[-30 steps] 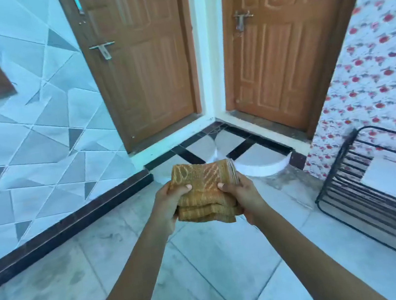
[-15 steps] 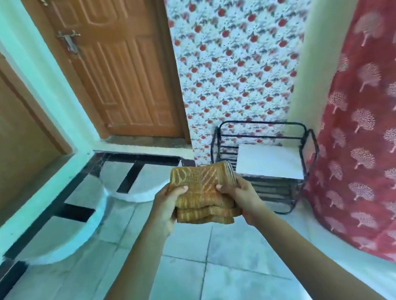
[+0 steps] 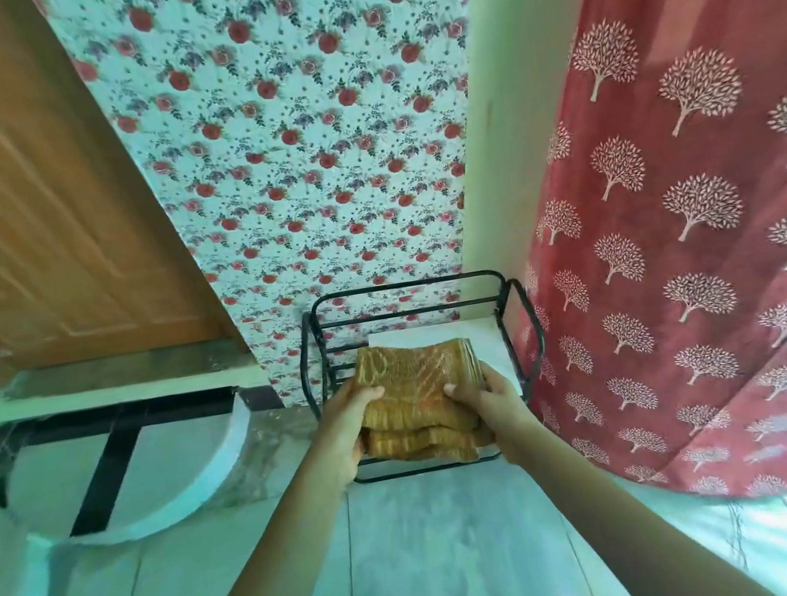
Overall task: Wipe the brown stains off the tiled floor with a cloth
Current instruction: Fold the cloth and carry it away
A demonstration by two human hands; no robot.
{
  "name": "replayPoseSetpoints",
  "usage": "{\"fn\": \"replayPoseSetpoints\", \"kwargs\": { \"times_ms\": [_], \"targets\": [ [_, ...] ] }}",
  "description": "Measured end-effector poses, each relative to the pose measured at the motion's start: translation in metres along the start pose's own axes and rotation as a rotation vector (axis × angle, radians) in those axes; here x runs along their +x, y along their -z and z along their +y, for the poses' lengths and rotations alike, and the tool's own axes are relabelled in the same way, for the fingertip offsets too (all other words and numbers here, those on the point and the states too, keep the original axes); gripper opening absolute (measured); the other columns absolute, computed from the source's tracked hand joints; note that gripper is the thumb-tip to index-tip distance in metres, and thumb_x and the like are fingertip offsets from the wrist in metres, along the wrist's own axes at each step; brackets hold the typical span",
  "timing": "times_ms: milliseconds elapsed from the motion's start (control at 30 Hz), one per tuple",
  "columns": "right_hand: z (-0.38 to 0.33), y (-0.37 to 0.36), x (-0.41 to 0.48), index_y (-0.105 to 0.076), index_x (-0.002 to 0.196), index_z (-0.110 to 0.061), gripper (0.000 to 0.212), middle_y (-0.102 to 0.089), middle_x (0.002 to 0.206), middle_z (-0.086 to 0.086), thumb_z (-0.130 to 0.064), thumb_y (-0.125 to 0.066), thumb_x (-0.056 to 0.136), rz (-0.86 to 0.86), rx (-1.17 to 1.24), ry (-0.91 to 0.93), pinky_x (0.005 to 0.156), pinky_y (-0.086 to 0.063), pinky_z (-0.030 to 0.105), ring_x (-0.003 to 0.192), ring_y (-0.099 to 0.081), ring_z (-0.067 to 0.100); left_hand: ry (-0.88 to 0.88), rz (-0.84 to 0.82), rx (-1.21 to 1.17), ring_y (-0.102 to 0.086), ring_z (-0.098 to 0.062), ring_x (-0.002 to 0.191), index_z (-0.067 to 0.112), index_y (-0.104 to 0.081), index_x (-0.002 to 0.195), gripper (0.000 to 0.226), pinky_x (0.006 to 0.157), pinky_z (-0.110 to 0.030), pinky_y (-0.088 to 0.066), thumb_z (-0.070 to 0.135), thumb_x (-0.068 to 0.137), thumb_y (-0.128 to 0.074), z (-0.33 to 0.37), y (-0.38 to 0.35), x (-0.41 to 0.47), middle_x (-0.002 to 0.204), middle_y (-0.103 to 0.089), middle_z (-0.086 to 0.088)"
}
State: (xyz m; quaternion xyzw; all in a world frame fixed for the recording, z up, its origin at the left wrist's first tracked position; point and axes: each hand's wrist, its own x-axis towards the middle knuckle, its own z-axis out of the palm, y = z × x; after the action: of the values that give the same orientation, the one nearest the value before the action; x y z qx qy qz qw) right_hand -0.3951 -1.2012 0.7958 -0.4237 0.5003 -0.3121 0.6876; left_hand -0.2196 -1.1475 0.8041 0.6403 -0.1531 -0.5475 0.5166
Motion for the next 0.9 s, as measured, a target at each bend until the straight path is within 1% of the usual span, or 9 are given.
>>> {"fn": "replayPoseSetpoints", "kwargs": {
  "times_ms": [100, 233, 333, 467, 533, 633, 767, 833, 900],
  "targets": [
    [-0.009, 0.02, 0.049, -0.061, 0.102, -0.017, 0.02, -0.068, 0.101, 0.01, -0.011, -0.066, 0.085, 0.067, 0.032, -0.039, 0.068, -0.058, 0.041, 0.088, -0.066, 0.027, 0.036, -0.04, 0.024, -0.063, -0.019, 0.085, 0.02, -0.062, 0.101, 0.017, 0.071, -0.033, -0.053, 0.009, 0.087, -0.061, 0.013, -0.029, 0.053, 0.094, -0.068, -0.003],
    [-0.012, 0.044, 0.118, -0.06, 0.109, -0.013, 0.024, -0.068, 0.099, 0.008, -0.007, -0.065, 0.086, 0.091, 0.042, -0.083, 0.066, -0.054, 0.032, 0.089, -0.066, 0.025, 0.085, -0.006, 0.07, -0.063, -0.026, 0.097, 0.019, -0.064, 0.103, 0.019, 0.09, -0.046, -0.051, 0.012, 0.085, -0.064, 0.021, -0.06, 0.123, 0.105, -0.068, -0.008],
    [-0.007, 0.06, 0.183, -0.059, 0.113, -0.014, 0.028, -0.07, 0.1, 0.008, -0.007, -0.064, 0.086, 0.105, 0.05, -0.137, 0.073, -0.057, 0.041, 0.087, -0.068, 0.026, 0.139, 0.064, 0.093, -0.06, -0.029, 0.105, 0.023, -0.064, 0.099, 0.019, 0.095, -0.05, -0.047, 0.016, 0.082, -0.067, 0.016, -0.08, 0.187, 0.109, -0.067, -0.007],
    [0.014, 0.08, 0.284, -0.062, 0.108, -0.013, 0.026, -0.068, 0.084, 0.007, -0.002, -0.064, 0.085, 0.109, -0.017, -0.252, 0.078, -0.05, 0.055, 0.074, -0.06, 0.025, 0.195, 0.16, 0.084, -0.061, -0.025, 0.093, 0.016, -0.06, 0.105, 0.019, 0.081, -0.041, -0.052, 0.014, 0.086, -0.064, -0.004, -0.105, 0.276, 0.096, -0.066, -0.006],
    [0.03, 0.087, 0.33, -0.062, 0.106, -0.015, 0.026, -0.067, 0.082, 0.007, 0.0, -0.062, 0.085, 0.112, -0.046, -0.296, 0.07, -0.051, 0.044, 0.067, -0.059, 0.021, 0.224, 0.2, 0.089, -0.061, -0.024, 0.092, 0.017, -0.061, 0.099, 0.013, 0.078, -0.039, -0.051, 0.012, 0.087, -0.063, -0.017, -0.112, 0.319, 0.094, -0.065, -0.005],
    [0.058, 0.096, 0.393, -0.06, 0.112, -0.016, 0.031, -0.068, 0.088, 0.004, 0.002, -0.061, 0.086, 0.133, -0.081, -0.342, 0.06, -0.055, 0.027, 0.071, -0.063, 0.018, 0.277, 0.242, 0.108, -0.062, -0.028, 0.094, 0.019, -0.061, 0.091, 0.011, 0.09, -0.044, -0.05, 0.009, 0.088, -0.059, -0.045, -0.12, 0.381, 0.096, -0.065, -0.009],
    [0.109, 0.105, 0.459, -0.058, 0.123, -0.009, 0.04, -0.067, 0.098, 0.009, 0.004, -0.06, 0.085, 0.178, -0.133, -0.398, 0.081, -0.056, 0.045, 0.086, -0.063, 0.025, 0.306, 0.262, 0.111, -0.062, -0.021, 0.075, 0.014, -0.06, 0.097, 0.014, 0.064, -0.03, -0.051, 0.004, 0.089, -0.055, -0.086, -0.126, 0.454, 0.089, -0.064, -0.011],
    [0.127, 0.109, 0.483, -0.059, 0.123, -0.012, 0.04, -0.067, 0.098, 0.007, 0.003, -0.06, 0.085, 0.199, -0.158, -0.416, 0.082, -0.055, 0.047, 0.088, -0.064, 0.026, 0.308, 0.269, 0.121, -0.062, -0.023, 0.079, 0.012, -0.059, 0.107, 0.019, 0.065, -0.029, -0.051, 0.005, 0.089, -0.056, -0.103, -0.125, 0.483, 0.093, -0.064, -0.012],
    [0.143, 0.111, 0.509, -0.057, 0.124, -0.014, 0.04, -0.066, 0.101, 0.004, 0.0, -0.059, 0.087, 0.198, -0.193, -0.421, 0.082, -0.055, 0.041, 0.09, -0.063, 0.026, 0.318, 0.268, 0.149, -0.062, -0.026, 0.088, 0.014, -0.059, 0.109, 0.02, 0.069, -0.03, -0.051, 0.009, 0.09, -0.056, -0.121, -0.123, 0.513, 0.1, -0.064, -0.011]
  ]
}}
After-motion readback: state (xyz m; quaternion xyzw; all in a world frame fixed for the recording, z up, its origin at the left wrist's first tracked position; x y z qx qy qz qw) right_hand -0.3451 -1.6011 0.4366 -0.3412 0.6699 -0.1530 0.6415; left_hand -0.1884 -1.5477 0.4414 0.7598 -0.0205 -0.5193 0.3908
